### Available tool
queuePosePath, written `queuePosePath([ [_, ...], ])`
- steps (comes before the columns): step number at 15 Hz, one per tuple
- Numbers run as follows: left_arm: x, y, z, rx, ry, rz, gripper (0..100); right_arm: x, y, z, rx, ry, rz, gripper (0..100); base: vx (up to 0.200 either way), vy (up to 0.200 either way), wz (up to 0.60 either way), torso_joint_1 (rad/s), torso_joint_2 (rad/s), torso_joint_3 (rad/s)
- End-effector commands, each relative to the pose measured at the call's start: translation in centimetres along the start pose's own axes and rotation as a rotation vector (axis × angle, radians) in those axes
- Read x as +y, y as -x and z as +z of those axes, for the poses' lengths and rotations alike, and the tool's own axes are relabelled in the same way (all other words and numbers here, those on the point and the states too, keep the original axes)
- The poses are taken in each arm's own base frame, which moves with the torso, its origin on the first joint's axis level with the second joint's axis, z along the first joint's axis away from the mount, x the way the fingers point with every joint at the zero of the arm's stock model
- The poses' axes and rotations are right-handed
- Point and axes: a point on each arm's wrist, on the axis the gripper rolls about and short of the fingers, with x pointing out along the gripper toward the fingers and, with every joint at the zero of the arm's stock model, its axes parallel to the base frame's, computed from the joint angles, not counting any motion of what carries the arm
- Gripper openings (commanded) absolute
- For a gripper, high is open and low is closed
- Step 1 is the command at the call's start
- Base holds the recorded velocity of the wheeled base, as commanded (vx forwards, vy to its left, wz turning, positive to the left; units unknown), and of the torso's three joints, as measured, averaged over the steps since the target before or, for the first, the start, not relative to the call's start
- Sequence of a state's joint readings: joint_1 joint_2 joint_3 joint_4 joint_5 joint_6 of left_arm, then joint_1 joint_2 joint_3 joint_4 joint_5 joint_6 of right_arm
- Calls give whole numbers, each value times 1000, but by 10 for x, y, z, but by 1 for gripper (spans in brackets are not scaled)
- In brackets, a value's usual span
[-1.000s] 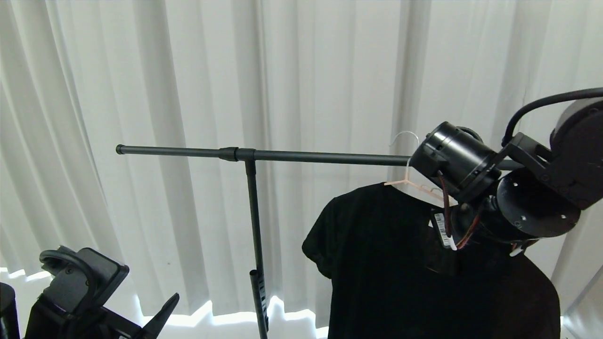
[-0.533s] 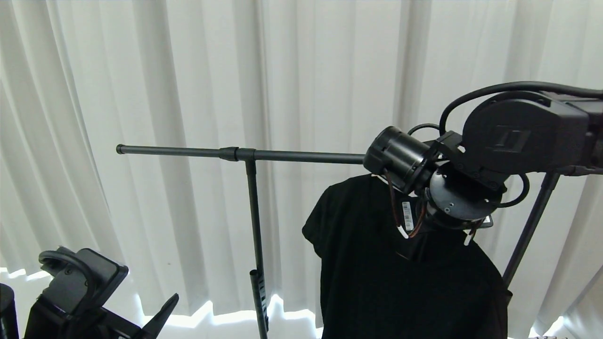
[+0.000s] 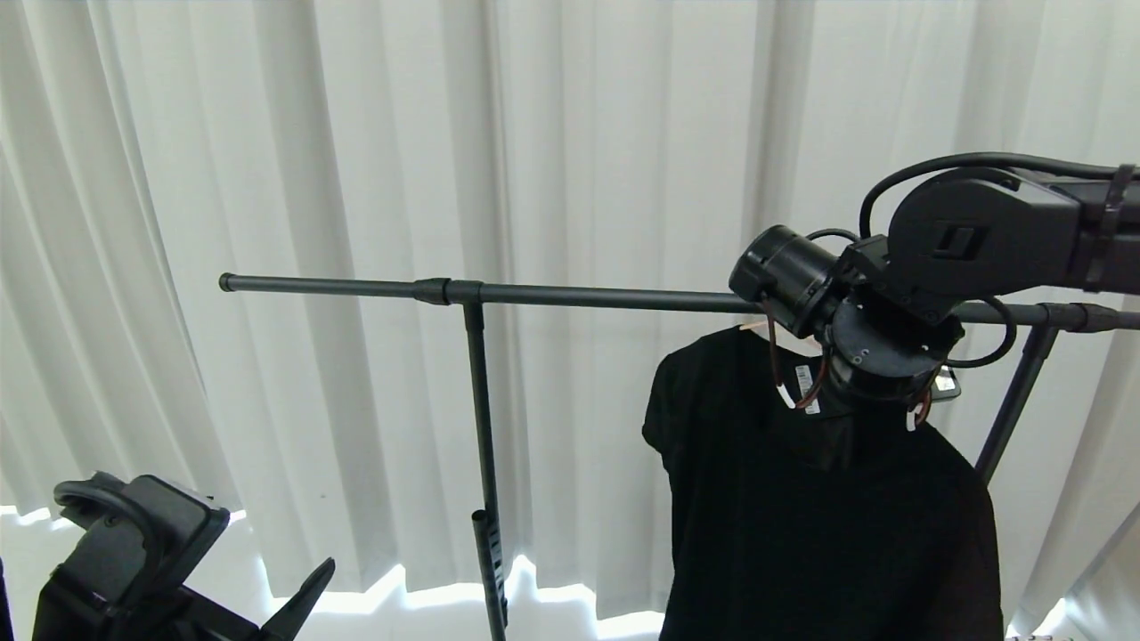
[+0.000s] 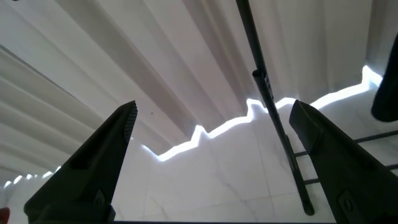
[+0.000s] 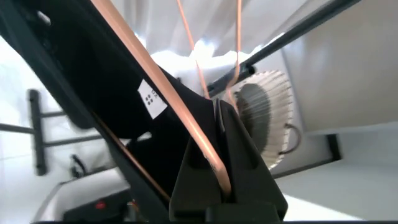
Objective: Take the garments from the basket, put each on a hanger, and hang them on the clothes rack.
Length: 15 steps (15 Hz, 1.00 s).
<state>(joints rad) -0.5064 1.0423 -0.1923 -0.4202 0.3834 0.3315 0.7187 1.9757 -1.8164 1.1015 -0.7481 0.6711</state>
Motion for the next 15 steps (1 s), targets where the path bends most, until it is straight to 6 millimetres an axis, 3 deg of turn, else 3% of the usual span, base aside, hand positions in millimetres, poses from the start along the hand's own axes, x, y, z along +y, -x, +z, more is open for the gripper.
queuePosePath([
  [1,3,6,2,-38,16,12,100,-7,-3,8,-22,-5,4,0,0,0,0,0,0,0],
  [4,7,14,4,-84,36,28,100,8,-12,13,-95,25,50,0,0,0,0,0,0,0],
  [7,12,17,12,-125,59,41,100,20,-30,4,-163,40,79,0,0,0,0,0,0,0],
  [11,16,18,26,-162,109,47,100,28,-48,-8,-260,57,48,0,0,0,0,0,0,0],
  [15,15,17,26,-169,105,13,100,29,-50,-10,-266,57,18,0,0,0,0,0,0,0],
])
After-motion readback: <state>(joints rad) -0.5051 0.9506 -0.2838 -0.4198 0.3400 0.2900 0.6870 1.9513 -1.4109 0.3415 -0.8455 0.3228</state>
